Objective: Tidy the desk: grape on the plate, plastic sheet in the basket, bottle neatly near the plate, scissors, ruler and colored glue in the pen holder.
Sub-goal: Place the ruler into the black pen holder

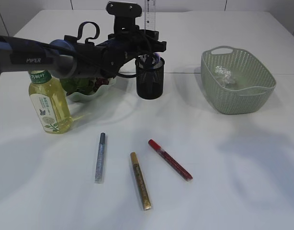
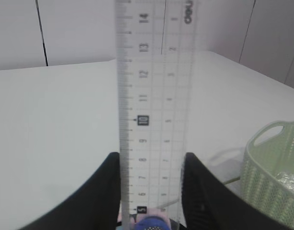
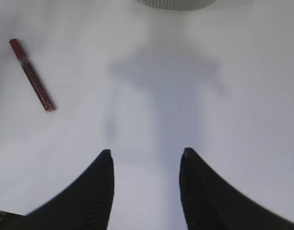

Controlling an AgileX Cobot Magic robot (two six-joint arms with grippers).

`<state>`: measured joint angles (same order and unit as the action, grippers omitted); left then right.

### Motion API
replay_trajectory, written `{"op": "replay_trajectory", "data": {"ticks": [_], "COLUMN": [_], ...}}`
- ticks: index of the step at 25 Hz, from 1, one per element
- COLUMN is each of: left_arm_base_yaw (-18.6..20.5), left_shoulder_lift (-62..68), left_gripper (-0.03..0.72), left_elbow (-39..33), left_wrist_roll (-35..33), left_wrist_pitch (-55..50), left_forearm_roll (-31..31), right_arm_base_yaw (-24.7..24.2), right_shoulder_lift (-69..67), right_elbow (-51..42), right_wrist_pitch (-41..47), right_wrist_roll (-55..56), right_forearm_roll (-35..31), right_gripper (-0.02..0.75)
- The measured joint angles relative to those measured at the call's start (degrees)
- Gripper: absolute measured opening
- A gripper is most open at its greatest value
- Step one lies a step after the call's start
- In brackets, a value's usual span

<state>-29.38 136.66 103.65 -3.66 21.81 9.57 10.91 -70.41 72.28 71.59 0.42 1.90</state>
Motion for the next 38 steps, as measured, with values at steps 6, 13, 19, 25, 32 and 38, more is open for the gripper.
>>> {"op": "replay_trajectory", "data": {"ticks": [6,13,19,25,32,38], "left_arm_base_yaw": [0.0,0.0,0.0,0.0,0.0,0.0], "left_shoulder_lift": [0.0,0.0,0.0,-2.9,-10.3,-17.3], "left_gripper": [0.329,0.398,0.400,0.401,0.401,0.401], "left_elbow": [0.0,0.0,0.0,0.0,0.0,0.0], "left_wrist_roll": [0.0,0.0,0.0,0.0,0.0,0.0], "left_wrist_pitch": [0.0,-0.6,-1.0,-4.7,-19.0,-36.6], "left_forearm_roll": [0.0,0.0,0.0,-0.6,-2.8,-4.5], "right_arm_base_yaw": [0.0,0.0,0.0,0.0,0.0,0.0], "right_shoulder_lift": [0.0,0.0,0.0,0.0,0.0,0.0], "right_elbow": [0.0,0.0,0.0,0.0,0.0,0.0], "right_wrist_pitch": [0.0,0.0,0.0,0.0,0.0,0.0], "right_wrist_roll": [0.0,0.0,0.0,0.0,0.0,0.0], "right_forearm_roll": [0.0,0.0,0.0,0.0,0.0,0.0], "right_gripper": [0.364,0.363,0.364,0.363,0.364,0.363]}}
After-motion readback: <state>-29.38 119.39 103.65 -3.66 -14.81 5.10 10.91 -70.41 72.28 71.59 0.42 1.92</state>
